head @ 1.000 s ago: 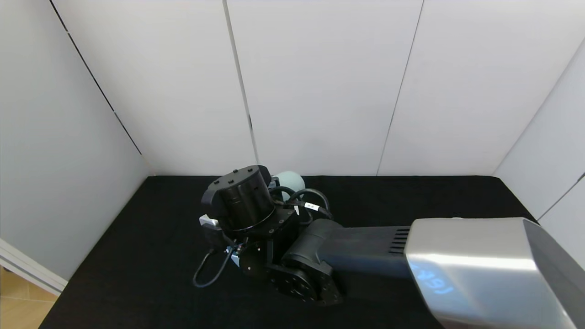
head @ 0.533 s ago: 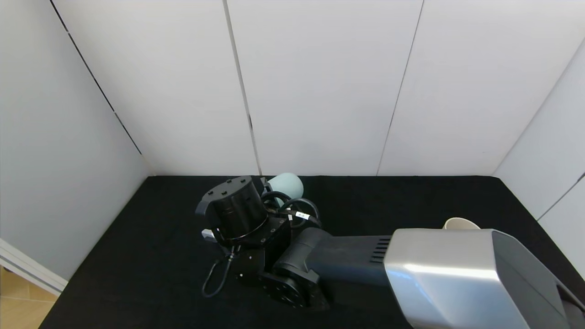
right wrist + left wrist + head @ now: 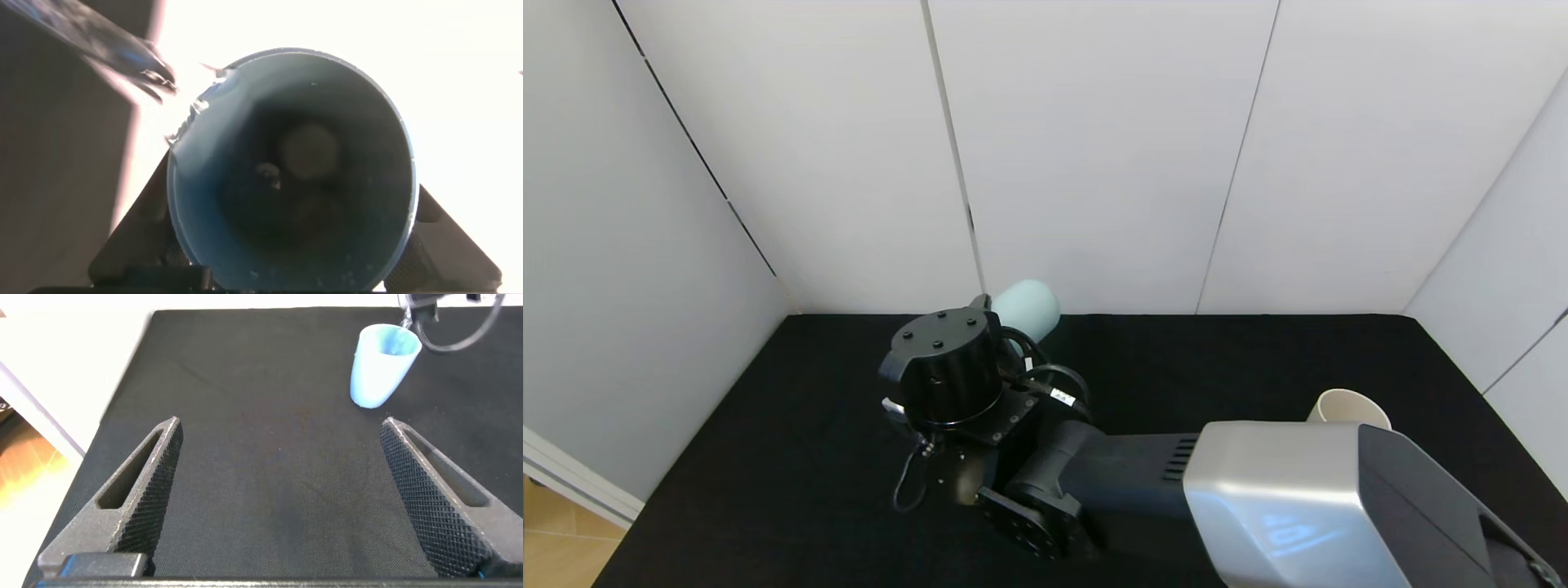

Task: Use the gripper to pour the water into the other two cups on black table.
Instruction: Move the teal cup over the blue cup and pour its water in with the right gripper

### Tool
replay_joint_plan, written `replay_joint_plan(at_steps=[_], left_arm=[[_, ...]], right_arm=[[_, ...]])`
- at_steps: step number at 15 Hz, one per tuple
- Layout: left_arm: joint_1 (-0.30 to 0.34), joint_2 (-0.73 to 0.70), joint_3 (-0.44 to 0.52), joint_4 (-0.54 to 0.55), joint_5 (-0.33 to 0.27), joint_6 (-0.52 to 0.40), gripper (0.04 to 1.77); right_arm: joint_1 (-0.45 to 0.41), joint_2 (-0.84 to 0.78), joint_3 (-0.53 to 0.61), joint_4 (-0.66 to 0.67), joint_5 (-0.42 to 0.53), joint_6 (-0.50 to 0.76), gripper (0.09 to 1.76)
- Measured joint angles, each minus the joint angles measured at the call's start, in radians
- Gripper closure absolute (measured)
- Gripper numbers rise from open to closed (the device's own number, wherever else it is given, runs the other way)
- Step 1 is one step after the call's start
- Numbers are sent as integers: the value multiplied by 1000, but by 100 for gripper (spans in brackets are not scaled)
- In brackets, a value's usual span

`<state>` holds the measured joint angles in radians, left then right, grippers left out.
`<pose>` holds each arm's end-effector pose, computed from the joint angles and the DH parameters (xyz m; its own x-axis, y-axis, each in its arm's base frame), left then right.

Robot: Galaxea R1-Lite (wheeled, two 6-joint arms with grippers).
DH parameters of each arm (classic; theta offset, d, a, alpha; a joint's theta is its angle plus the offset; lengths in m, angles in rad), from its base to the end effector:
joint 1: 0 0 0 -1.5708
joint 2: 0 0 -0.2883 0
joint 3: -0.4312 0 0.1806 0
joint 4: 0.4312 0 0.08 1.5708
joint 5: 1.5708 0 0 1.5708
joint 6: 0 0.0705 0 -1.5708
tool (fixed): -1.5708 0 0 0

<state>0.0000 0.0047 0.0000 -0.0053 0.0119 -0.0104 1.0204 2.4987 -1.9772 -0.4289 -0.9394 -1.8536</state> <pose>0.0266 0.0008 0.0762 0.9999 0.0119 0.0006 -0.0119 0.9999 -0.0104 0.3266 0.4234 0.1453 0.9954 0.0788 -0.0546 -0.0234 -0.3530 -0.9353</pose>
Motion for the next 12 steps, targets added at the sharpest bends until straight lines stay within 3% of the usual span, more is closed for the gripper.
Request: replay_joint_plan(at_steps=[2, 4, 12], left_arm=[[0, 0, 0, 0, 0, 0, 9], [0, 0, 0, 0, 0, 0, 9], [0, 0, 0, 0, 0, 0, 9]], right_arm=[[-2, 27, 0, -183, -2, -120, 62], [-4, 49, 0, -262, 2, -193, 62], [2, 66, 1, -268, 5, -203, 62]])
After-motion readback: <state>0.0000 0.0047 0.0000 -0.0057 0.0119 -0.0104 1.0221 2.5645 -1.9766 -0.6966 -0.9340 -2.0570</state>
